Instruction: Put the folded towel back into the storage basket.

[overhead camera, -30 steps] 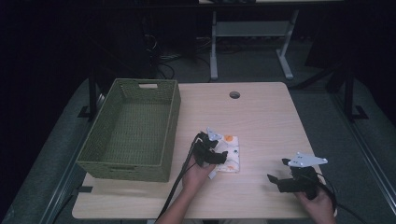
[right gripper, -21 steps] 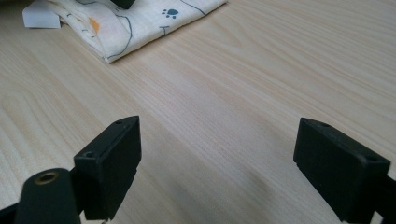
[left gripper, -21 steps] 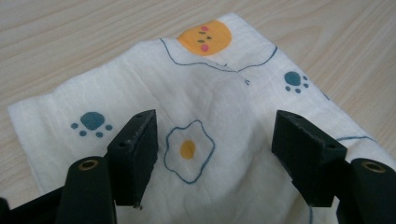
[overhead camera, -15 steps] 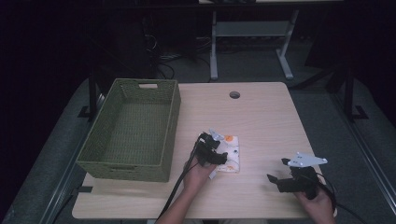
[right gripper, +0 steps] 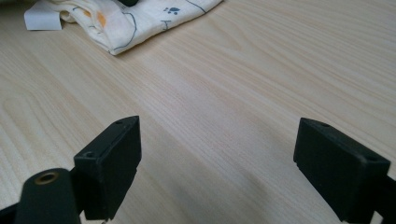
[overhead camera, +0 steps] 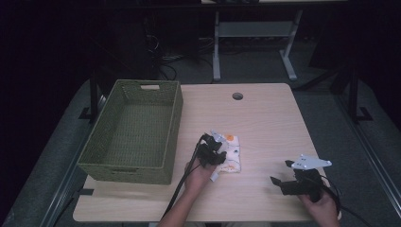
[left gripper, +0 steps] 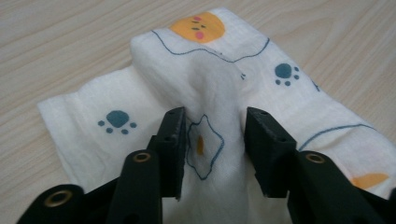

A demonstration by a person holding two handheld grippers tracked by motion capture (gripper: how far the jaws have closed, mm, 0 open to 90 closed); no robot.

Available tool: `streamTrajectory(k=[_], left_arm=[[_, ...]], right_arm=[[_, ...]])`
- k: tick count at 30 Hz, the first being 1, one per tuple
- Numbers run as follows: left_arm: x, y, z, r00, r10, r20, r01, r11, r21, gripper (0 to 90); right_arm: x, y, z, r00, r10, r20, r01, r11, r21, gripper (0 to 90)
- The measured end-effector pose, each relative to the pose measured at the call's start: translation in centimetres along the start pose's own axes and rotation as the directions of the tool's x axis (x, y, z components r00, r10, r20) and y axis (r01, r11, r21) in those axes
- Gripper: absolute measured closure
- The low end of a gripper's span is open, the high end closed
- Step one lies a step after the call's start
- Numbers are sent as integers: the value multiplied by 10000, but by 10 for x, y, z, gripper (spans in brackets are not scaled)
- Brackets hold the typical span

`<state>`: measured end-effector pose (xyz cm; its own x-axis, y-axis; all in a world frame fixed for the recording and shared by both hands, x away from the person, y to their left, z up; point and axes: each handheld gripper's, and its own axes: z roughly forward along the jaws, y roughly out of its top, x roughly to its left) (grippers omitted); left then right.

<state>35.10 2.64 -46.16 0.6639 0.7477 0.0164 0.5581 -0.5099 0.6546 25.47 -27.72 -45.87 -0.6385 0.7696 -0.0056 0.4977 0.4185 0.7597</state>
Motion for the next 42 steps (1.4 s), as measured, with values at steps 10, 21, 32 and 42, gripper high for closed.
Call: streamTrajectory(k=[10,21,32,42], left_arm=[[4,-1,-1,9998,120,154,-119,9999,-48,800],[9,-2,-2,9969,-542,568,546,9985,-58,826],[15,4,-16,9906,-898,1032,921,9956,-169,830],[13,14,-31,9892,-802,1227,867,9950,-488,830]], right_arm=[[0,0,-1,10000,20,-37,-20,10000,-9,147],[-2,0,-1,9999,90,-53,-90,10000,-34,147],[-3,-1,-2,10000,76,-23,-76,10000,-33,147],[-3,0,-2,10000,85,-12,-85,10000,-43,147]])
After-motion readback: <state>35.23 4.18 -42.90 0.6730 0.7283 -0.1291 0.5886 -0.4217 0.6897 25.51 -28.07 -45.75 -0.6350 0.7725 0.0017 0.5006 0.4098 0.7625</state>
